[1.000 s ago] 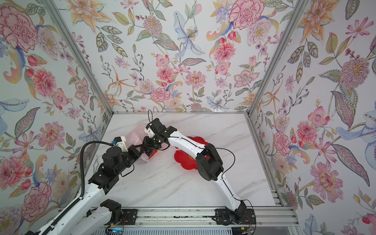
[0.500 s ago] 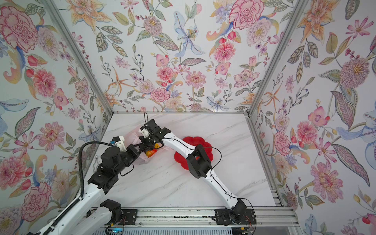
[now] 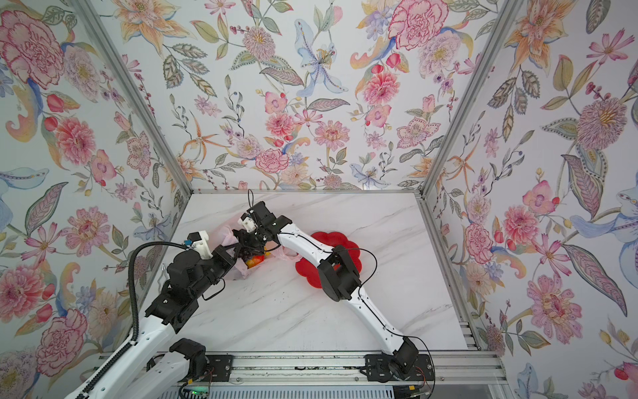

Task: Place the fruits into the plastic bag
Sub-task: Place the fruit in the plastic bag.

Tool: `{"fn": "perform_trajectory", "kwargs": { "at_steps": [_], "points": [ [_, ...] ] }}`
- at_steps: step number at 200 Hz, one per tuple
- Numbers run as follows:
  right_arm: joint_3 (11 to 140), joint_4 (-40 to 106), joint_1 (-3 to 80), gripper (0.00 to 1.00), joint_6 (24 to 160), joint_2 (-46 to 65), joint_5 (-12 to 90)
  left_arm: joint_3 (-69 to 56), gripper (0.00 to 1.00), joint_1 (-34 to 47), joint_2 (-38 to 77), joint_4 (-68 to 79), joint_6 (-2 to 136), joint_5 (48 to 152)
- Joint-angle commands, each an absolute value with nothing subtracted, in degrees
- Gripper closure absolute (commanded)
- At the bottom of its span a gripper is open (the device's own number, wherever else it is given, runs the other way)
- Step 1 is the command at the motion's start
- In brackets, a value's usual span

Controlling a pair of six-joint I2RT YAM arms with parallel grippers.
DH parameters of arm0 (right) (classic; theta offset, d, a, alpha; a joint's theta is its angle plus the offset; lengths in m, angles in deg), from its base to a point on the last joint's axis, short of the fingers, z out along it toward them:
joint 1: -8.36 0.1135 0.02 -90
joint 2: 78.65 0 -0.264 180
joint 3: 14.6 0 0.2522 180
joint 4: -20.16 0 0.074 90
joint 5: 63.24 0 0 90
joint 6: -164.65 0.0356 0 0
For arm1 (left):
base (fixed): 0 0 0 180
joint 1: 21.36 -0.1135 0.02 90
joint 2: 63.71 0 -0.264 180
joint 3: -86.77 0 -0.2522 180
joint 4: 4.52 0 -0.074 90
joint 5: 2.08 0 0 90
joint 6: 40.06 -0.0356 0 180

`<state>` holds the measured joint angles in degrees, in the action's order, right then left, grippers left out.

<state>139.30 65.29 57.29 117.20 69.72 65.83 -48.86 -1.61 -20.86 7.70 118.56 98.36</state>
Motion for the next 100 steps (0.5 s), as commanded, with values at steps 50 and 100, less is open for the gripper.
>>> {"fn": "perform_trajectory", "kwargs": {
  "at_steps": [50, 100],
  "points": [
    [144.0, 67.6, 54.7, 0.01, 111.6, 67.0, 58.6, -48.8, 1.0, -3.4, -24.0, 11.2, 118.9, 98.7],
    [142.6, 69.9, 53.2, 0.01, 108.3, 63.0, 50.0, -48.5, 1.0, -4.7, -25.6, 13.3, 118.6, 98.7]
  ]
}}
